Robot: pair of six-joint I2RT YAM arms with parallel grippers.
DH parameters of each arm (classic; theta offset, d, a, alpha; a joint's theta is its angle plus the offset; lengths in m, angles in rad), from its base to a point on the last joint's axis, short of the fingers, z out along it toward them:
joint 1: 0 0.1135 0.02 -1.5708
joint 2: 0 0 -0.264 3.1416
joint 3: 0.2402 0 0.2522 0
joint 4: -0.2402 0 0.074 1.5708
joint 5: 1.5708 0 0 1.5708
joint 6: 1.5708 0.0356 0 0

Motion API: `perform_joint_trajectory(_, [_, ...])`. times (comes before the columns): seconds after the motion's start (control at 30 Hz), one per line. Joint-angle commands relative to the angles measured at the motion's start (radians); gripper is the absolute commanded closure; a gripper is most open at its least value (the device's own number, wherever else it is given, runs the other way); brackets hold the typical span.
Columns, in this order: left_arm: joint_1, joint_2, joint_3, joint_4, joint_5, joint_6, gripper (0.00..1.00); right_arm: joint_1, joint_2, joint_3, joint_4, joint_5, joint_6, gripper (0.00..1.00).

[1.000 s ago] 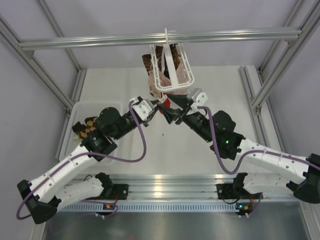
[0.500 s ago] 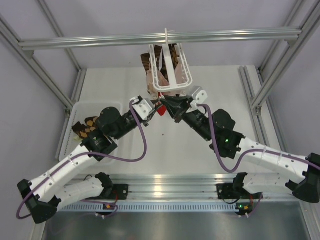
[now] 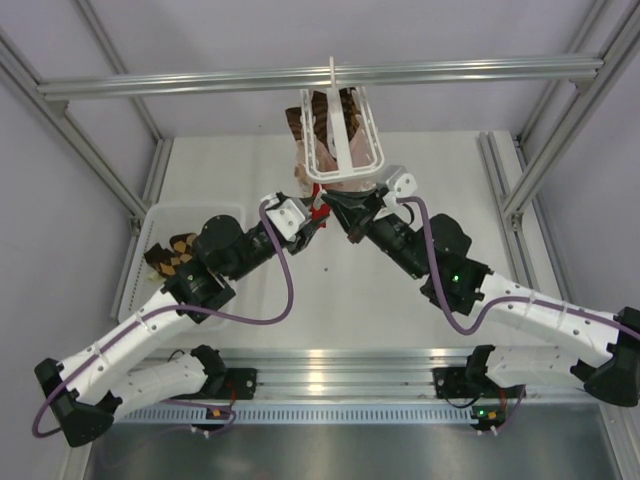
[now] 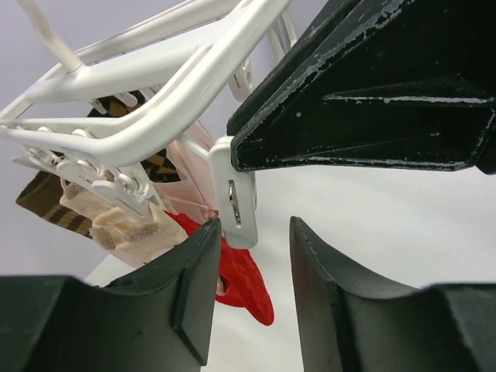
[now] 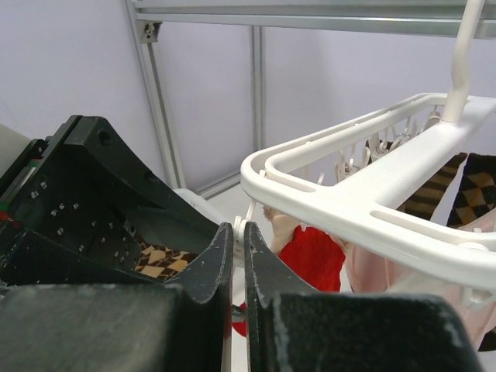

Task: Clip the socks to the hanger
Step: Open the clamp at the hanger.

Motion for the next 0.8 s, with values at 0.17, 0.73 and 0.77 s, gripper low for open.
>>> perform_joint_trajectory(0.17, [0.029, -0.062, 0.041, -0.046, -0.033, -0.078, 0.47, -0.028, -0.026, 0.048, -0.040, -0.037, 0.090, 1.00])
perform_joint_trajectory(0.73, [0.443, -0.282, 0.088, -0.431, 0.287, -0.302, 0.41, -0.112, -0.060, 0.087, -0.163, -0.111, 0.294, 1.00])
perform_joint_trajectory(0.77, [0.443, -0.274, 0.090, -0.426, 0.362, -0.302, 0.41, -0.114, -0.060, 0.090, -0.161, -0.119, 0.304, 1.00])
